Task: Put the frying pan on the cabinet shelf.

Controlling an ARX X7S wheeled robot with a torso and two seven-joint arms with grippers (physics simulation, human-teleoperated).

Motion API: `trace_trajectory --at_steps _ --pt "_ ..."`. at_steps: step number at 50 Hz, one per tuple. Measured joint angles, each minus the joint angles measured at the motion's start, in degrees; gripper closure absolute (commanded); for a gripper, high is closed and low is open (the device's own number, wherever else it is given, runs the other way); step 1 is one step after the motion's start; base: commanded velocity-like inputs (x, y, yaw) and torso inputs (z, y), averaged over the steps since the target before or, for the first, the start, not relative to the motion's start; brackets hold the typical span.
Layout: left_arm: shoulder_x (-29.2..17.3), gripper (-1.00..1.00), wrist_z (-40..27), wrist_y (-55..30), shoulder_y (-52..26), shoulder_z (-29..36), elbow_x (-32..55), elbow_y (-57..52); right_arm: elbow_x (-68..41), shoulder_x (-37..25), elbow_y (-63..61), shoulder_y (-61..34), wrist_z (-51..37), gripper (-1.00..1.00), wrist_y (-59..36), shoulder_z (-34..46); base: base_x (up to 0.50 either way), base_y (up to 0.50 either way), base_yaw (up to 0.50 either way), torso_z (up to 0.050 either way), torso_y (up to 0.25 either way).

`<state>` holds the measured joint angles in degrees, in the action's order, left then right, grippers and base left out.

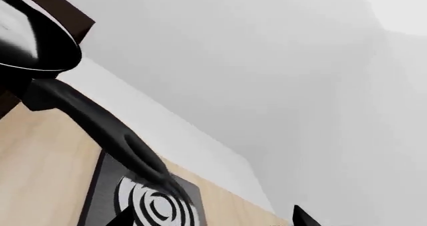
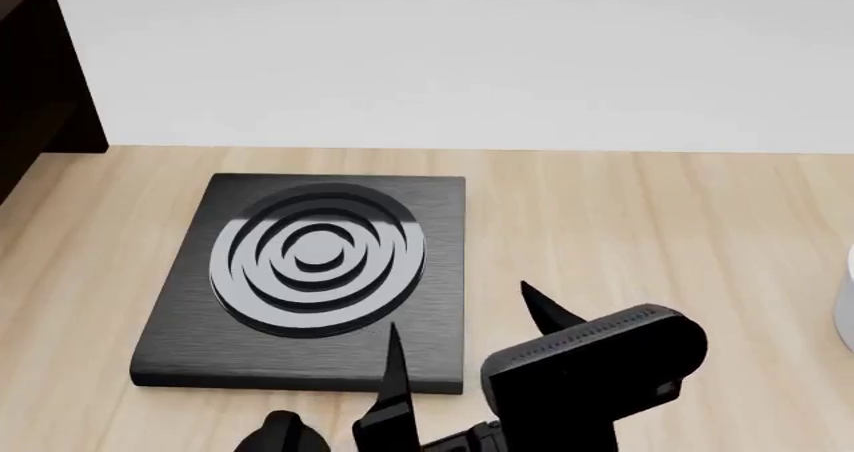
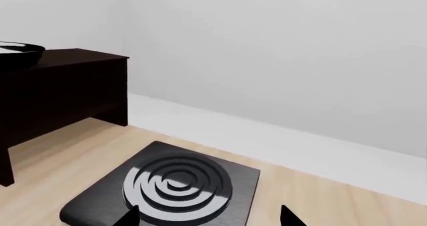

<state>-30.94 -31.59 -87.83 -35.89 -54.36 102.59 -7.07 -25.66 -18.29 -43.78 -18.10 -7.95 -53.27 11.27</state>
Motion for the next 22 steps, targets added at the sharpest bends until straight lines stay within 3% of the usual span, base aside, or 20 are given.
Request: trace_trajectory --at_steps 4,11,16,22 --pt "1.2 -1.00 4.2 -0.1 2.8 -2.2 -2.2 -6.0 0.2 0.0 0.6 0.5 0.1 -1.00 1.5 -0.2 0.00 0.00 0.00 0.000 0.000" --pt "3.7 -1.00 17.8 4.4 9.9 -3.4 -14.9 -19.7 0.7 0.2 2.0 1.4 0.4 -1.00 4.6 -0.8 0.00 0.00 0.00 0.000 0.000" --pt "5.5 -1.00 26.7 13.3 18.0 2.6 -31.2 -29.0 1.4 0.6 3.8 2.5 0.9 -1.00 8.3 -1.1 0.00 0.01 0.00 0.000 0.000" --pt "8.3 -1.00 30.3 26.2 25.3 15.5 -52.9 -33.9 3.1 2.1 7.8 4.7 1.6 -1.00 15.6 -1.4 0.00 0.00 0.00 0.000 0.000"
